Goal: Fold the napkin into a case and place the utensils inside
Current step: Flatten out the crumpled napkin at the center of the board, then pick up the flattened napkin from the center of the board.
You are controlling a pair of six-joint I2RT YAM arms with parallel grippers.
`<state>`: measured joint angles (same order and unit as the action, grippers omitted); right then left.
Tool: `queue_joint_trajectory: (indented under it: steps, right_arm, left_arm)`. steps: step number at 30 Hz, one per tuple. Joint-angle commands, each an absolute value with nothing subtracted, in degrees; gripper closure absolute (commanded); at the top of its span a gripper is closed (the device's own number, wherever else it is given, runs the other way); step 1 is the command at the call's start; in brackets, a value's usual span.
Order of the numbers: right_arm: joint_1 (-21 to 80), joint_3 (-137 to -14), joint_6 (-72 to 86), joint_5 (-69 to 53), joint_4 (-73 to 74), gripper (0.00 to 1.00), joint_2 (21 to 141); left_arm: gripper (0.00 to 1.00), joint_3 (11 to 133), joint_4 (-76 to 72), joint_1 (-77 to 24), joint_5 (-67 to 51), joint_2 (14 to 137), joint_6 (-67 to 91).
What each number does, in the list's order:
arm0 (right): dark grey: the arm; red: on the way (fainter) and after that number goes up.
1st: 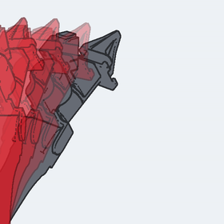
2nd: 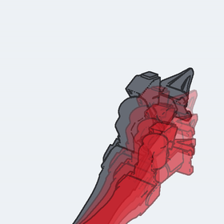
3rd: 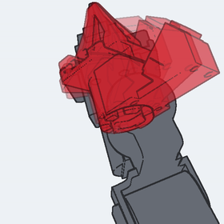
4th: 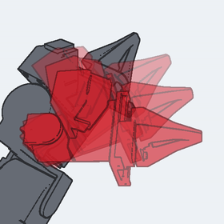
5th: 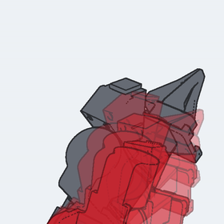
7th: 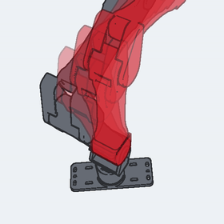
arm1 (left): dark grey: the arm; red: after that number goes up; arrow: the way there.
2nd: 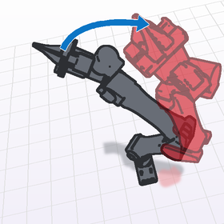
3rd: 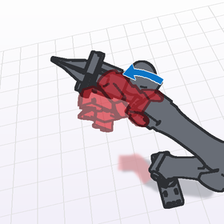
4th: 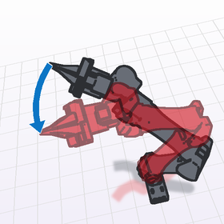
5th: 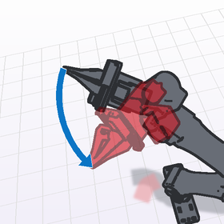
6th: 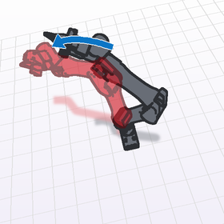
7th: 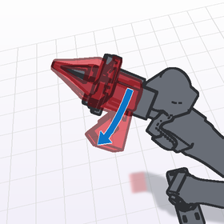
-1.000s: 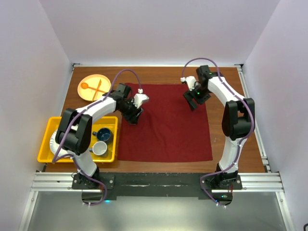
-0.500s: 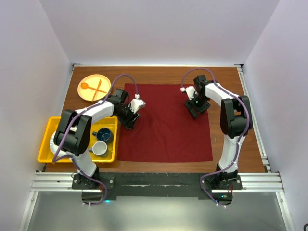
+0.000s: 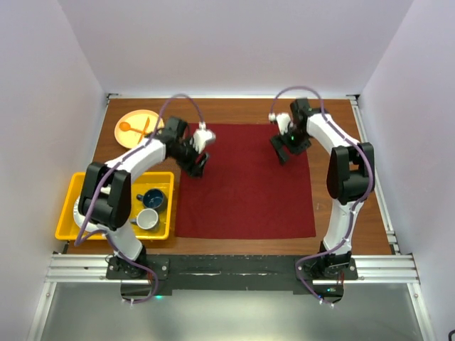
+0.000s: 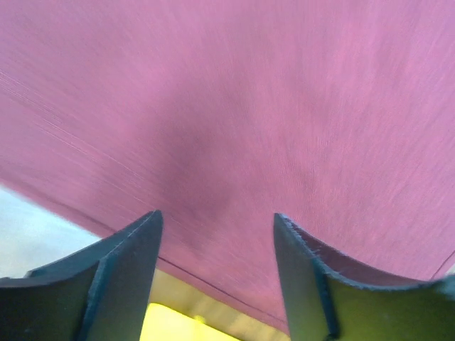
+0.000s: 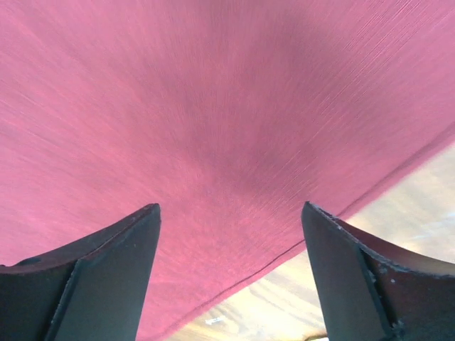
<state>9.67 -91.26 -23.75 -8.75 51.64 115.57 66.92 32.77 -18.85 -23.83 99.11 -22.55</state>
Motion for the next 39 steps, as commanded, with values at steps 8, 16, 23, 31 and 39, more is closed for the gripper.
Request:
queue_joint_trajectory:
  steps: [8,16,23,31,39]
  right_arm:
    - [6.94,-109.62,-9.85,-14.27,27.5,0.02,107.33]
    - [5.02,-120.56,-15.73,-13.71,34.13,0.02,118.89]
    - [2.38,-128.14,-17.75,-16.07,43.24,0.02,130.6]
    - [-2.02,-132.18,-15.38,-19.08,44.39,0.02,137.62]
    - [-2.9,-130.96,-13.1,-16.96,40.17,0.25,140.54]
  left_arm:
    - [0.0,90.45,6.57,-14.41,-18.2,96.16,-5.02]
    - [0.0,104.74,15.8,-12.05,-16.59,109.32,-2.65]
    - [0.0,106.78,19.06,-7.48,-24.69,118.46,1.23]
    - [0.22,111.35,22.23,-6.24,-23.48,127.51,-1.93]
    - [0.54,115.58,24.43,-5.89,-19.08,133.5,-6.41]
